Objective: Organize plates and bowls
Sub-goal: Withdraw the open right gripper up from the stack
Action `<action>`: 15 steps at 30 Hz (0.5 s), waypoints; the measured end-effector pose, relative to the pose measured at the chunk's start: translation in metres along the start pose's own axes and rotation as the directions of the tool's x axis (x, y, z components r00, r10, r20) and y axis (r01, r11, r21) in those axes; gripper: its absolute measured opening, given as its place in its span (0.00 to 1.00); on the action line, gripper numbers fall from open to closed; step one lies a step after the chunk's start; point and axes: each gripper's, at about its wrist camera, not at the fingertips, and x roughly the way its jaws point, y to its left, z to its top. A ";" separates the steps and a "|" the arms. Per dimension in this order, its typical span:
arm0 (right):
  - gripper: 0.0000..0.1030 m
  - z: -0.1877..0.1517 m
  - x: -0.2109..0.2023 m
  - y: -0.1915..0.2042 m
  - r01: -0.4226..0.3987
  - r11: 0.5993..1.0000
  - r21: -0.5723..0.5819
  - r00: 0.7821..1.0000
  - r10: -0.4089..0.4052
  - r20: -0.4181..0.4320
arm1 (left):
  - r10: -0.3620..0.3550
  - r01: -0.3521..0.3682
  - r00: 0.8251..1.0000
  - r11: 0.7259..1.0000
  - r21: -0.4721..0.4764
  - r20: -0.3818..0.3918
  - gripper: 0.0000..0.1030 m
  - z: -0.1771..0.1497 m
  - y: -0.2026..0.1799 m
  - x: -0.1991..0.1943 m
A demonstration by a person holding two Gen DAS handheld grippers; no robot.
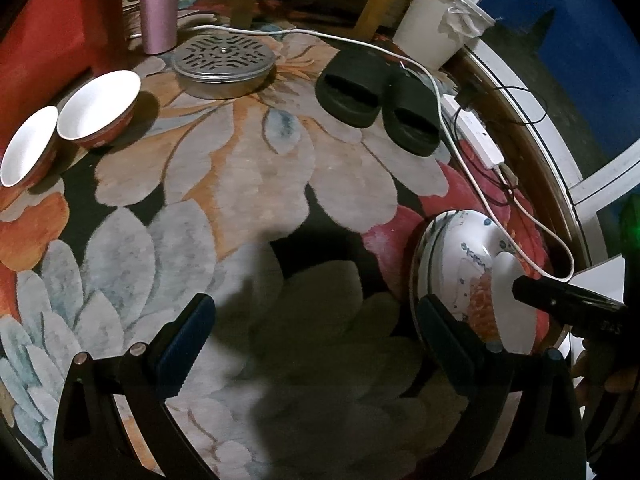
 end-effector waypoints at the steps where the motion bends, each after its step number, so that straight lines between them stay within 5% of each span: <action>1: 1.00 0.000 0.000 0.001 0.000 1.000 -0.002 1.000 0.000 0.005 | 0.002 -0.002 1.000 1.000 -0.002 0.000 0.98 0.000 0.002 -0.001; 15: 1.00 -0.001 0.005 0.024 -0.008 0.999 -0.046 1.000 0.008 0.002 | 0.038 -0.038 0.999 0.999 -0.027 0.007 0.99 -0.004 0.029 -0.009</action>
